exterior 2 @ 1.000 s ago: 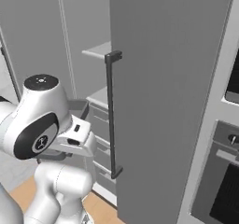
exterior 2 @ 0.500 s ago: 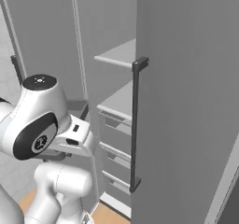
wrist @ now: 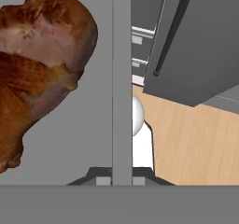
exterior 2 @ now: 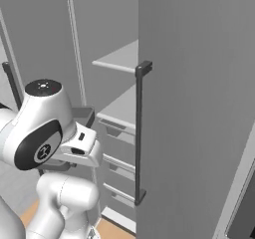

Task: Take the meat container that has the chicken drumstick and place it on the second highest rack of the freezer. Then take the vegetable container that has the carrot and cucumber and place it on the highest rack of the freezer.

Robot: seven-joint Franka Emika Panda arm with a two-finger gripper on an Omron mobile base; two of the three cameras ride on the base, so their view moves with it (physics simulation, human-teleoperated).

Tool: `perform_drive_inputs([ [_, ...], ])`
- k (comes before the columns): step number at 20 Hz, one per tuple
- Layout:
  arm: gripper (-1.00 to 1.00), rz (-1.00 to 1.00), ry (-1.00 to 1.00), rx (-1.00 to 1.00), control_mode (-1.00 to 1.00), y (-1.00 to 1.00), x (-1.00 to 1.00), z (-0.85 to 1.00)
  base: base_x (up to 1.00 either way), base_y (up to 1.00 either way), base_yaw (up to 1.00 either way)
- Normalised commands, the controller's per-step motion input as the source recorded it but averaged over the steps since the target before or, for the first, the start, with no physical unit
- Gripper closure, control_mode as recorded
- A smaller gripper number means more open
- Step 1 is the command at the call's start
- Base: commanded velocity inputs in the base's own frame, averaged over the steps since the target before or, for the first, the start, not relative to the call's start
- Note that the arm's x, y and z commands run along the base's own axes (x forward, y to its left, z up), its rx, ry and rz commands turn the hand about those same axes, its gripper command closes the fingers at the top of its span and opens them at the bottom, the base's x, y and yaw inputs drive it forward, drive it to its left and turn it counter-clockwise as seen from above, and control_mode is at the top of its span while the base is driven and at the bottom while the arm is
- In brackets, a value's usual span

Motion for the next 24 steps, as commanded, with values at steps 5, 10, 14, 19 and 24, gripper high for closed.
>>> perform_drive_inputs([
  [5,1.00,0.00,0.00,0.00,1.00,0.00,0.00,0.00,0.18,0.03,-0.22],
  [10,1.00,0.00,0.00,0.00,1.00,0.00,0.00,0.00,0.00,0.04,-0.17],
  [14,1.00,0.00,0.00,0.00,1.00,0.00,0.00,0.00,0.06,0.21,-0.07],
  [19,1.00,0.00,0.00,0.00,1.00,0.00,0.00,0.00,0.00,0.02,0.00],
  [24,1.00,0.00,0.00,0.00,1.00,0.00,0.00,0.00,0.00,0.00,0.00],
])
